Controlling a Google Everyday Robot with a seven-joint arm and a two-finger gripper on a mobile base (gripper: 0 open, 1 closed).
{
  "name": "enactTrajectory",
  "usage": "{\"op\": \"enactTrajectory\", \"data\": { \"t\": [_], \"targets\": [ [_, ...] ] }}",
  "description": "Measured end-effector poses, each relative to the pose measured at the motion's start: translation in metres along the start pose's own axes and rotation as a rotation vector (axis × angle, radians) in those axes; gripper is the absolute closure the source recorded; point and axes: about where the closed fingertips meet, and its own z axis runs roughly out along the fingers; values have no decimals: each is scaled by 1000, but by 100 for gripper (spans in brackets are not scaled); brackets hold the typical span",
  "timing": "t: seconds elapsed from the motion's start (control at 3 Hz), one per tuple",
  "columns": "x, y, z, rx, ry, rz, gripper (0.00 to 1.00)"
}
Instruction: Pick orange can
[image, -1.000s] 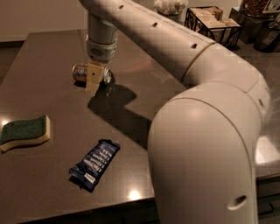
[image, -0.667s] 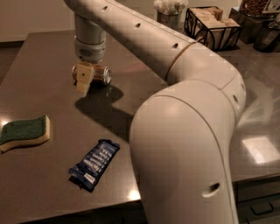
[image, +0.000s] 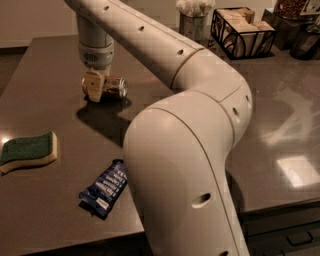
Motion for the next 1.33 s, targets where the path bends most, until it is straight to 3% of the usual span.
{"op": "enactTrajectory", "data": {
  "t": [0.67, 1.0, 1.33],
  "targets": [
    [12, -5, -32, -5, -46, -59, 87],
    [19, 5, -65, 3, -89, -136, 100],
    [19, 22, -96, 12, -123, -231, 100]
  ]
}}
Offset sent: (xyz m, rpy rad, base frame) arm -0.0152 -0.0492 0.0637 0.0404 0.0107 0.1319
